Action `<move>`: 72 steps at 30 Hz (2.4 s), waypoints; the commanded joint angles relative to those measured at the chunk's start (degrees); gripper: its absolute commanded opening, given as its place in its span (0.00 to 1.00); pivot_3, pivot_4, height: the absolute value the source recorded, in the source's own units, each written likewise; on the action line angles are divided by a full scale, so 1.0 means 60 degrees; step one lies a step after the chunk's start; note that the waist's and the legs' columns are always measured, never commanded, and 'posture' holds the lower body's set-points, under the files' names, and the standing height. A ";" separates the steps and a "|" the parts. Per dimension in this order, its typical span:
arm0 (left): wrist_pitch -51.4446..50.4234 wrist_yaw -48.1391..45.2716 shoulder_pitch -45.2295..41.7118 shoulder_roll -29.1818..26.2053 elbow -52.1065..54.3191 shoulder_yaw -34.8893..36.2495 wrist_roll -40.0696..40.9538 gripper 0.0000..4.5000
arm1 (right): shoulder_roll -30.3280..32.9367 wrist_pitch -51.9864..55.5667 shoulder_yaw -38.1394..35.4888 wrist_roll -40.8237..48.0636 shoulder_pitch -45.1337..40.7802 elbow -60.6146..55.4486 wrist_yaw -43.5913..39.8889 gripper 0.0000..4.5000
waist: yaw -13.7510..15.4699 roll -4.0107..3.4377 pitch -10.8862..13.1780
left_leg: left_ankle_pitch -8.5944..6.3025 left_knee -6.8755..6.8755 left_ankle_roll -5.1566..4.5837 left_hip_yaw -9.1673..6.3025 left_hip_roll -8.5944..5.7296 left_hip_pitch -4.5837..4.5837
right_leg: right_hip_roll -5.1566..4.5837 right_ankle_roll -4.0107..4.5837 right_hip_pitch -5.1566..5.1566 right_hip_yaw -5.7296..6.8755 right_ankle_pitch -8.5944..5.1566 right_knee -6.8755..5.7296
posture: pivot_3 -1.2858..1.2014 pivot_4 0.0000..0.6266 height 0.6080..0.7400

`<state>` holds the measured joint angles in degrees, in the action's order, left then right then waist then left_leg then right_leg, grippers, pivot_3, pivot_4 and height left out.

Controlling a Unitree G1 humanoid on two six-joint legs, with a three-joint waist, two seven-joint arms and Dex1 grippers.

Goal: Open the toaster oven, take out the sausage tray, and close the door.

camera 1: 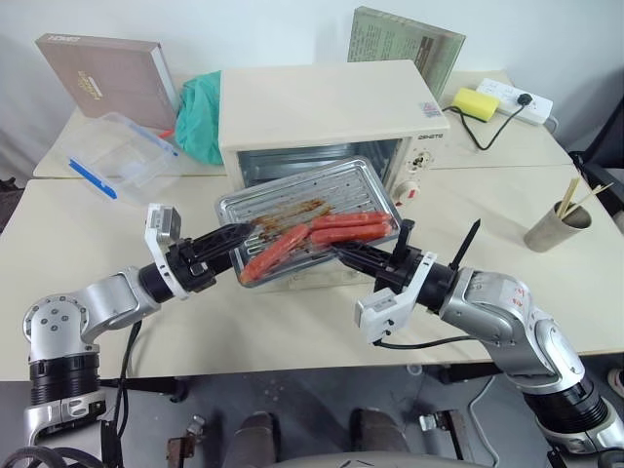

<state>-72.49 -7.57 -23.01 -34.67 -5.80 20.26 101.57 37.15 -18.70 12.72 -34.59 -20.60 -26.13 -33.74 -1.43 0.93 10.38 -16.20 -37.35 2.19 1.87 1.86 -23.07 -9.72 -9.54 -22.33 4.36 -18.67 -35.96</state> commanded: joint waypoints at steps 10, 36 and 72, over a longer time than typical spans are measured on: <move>0.0561 0.0479 0.0038 -0.0371 -0.0258 -0.0154 0.1632 0.66 | 0.0031 -0.0056 -0.0313 0.0290 -0.0049 -0.0490 -0.0028 0.00 | 0.0015 0.0000 0.0000 | 0.0000 -0.0004 0.0000 0.0000 -0.0001 0.0000 | 0.0000 0.0000 0.0002 0.0000 0.0000 0.0002 | 0.52 0.24 1.00; 0.1084 0.3948 0.0690 -0.0139 0.0233 -0.0617 0.1905 0.00 | -0.0254 0.0943 -0.0085 0.2260 -0.0151 -0.0415 -0.1993 0.06 | 0.0024 0.0000 0.0000 | 0.0000 -0.0002 0.0000 0.0000 -0.0002 0.0006 | 0.0000 0.0000 0.0014 -0.0001 0.0000 0.0013 | 0.52 0.24 1.00; -0.0635 0.0530 0.4585 -0.1603 0.0920 0.3551 0.1905 0.00 | 0.1868 0.4101 -0.1169 0.8191 -0.1330 0.2649 -0.4969 0.96 | 0.0265 0.0010 0.0007 | -0.0043 0.0027 -0.0022 0.0029 0.0004 0.0129 | 0.0003 0.0017 0.0138 -0.0013 -0.0010 0.0091 | 0.52 0.24 1.00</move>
<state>-76.28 -0.10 2.71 -44.03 -2.56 37.80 111.98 47.70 4.52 8.20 13.66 -26.83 -13.10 -63.32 0.17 0.99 10.42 -16.48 -37.19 2.03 2.06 1.89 -22.31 -9.70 -9.44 -21.49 4.28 -18.73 -35.36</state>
